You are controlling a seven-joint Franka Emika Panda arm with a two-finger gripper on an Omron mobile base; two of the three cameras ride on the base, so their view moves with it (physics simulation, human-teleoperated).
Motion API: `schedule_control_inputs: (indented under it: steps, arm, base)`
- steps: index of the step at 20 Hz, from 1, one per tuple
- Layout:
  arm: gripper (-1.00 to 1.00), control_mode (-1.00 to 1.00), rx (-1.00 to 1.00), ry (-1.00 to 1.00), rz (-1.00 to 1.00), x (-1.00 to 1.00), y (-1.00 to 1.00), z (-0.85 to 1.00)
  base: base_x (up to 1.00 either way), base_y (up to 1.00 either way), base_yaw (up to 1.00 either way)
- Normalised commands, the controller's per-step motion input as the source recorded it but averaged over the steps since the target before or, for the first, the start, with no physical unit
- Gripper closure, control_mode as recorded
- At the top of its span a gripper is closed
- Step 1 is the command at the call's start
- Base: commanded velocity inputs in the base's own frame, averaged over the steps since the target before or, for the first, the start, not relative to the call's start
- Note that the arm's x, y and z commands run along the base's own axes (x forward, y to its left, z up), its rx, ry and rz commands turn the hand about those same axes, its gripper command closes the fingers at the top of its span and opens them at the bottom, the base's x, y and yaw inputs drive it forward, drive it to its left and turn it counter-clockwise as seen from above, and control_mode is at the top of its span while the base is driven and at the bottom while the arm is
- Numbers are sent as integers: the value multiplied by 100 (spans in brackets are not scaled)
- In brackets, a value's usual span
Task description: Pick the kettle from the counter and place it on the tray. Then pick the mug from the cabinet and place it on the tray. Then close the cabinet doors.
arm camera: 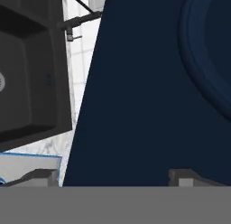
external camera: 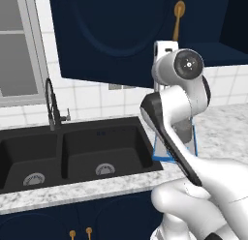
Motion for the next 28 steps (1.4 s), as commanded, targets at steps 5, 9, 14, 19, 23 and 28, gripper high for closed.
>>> schedule_control_inputs:
  steps: [5, 9, 14, 19, 23, 28]
  arm:
    - [-100, -100, 0, 7, 0, 100, -12, -25]
    - [-100, -100, 0, 4, 2, 99, -2, -22]
    - [-100, -100, -1, 0, 13, 80, 0, -25]
    - [-100, -100, -5, 1, 16, 67, 4, -28]
    - [-100, -100, -14, 0, 15, 30, 11, -27]
    - [-100, -100, -21, -2, 14, -35, 12, -8]
  base:
    - [0, 0, 0]
    - [0, 0, 0]
    - [0, 0, 0]
    - [0, 0, 0]
    - [0, 0, 0]
    - [0, 0, 0]
